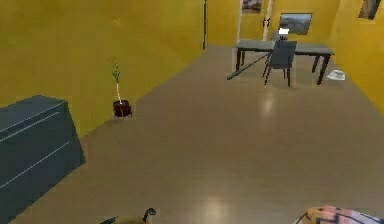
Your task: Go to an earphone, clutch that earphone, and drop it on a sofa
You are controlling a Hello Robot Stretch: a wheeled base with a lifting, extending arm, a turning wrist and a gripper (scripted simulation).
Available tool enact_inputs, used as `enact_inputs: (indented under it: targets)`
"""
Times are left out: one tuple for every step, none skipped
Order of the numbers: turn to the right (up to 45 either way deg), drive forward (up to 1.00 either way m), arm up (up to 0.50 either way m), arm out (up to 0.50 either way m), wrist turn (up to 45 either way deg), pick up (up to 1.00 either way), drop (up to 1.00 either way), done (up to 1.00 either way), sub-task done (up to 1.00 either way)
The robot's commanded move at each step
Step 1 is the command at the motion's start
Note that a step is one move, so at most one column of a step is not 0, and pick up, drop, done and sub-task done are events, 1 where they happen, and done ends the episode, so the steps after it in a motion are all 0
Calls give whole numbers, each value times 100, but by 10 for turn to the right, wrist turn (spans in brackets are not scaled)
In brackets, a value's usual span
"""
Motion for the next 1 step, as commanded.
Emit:
enact_inputs:
  targets:
    - [0, 100, 0, 0, 0, 0, 0, 0, 0]
